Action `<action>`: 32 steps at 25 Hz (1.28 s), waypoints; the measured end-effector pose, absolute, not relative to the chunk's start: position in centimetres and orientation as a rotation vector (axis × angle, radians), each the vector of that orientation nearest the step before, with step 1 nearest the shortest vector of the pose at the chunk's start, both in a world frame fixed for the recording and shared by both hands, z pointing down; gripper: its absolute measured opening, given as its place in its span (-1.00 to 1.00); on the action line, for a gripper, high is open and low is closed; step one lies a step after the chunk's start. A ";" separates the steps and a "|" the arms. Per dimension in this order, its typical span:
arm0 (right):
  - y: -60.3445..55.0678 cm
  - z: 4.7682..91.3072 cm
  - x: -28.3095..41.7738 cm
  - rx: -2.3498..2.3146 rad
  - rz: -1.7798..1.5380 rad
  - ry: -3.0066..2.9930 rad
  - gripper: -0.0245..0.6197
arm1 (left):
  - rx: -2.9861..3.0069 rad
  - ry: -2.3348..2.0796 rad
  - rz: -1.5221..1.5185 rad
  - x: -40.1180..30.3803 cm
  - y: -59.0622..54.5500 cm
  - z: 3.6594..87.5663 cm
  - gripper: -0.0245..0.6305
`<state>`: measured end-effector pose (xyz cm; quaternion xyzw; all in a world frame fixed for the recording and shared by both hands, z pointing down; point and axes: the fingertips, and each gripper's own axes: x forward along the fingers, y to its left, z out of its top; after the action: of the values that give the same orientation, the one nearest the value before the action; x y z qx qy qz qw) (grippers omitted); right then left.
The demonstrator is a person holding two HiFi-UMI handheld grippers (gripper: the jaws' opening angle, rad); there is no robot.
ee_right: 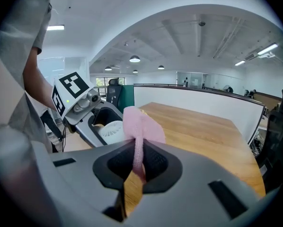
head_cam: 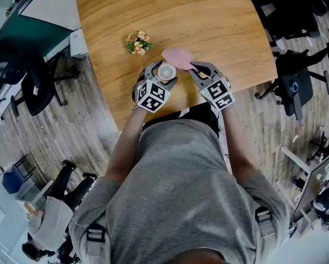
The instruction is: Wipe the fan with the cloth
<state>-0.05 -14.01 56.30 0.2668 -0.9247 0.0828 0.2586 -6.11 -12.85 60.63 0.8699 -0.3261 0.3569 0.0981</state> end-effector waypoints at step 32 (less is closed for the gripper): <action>-12.3 51.9 -9.1 0.418 0.152 -2.558 -0.84 | 2.690 -0.999 1.109 -5.1 -15.3 56.3 0.21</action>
<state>-9.05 -12.31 51.93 0.1552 -0.9489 0.0564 0.2690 -5.12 -15.27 56.29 0.8739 -0.3245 0.3604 0.0326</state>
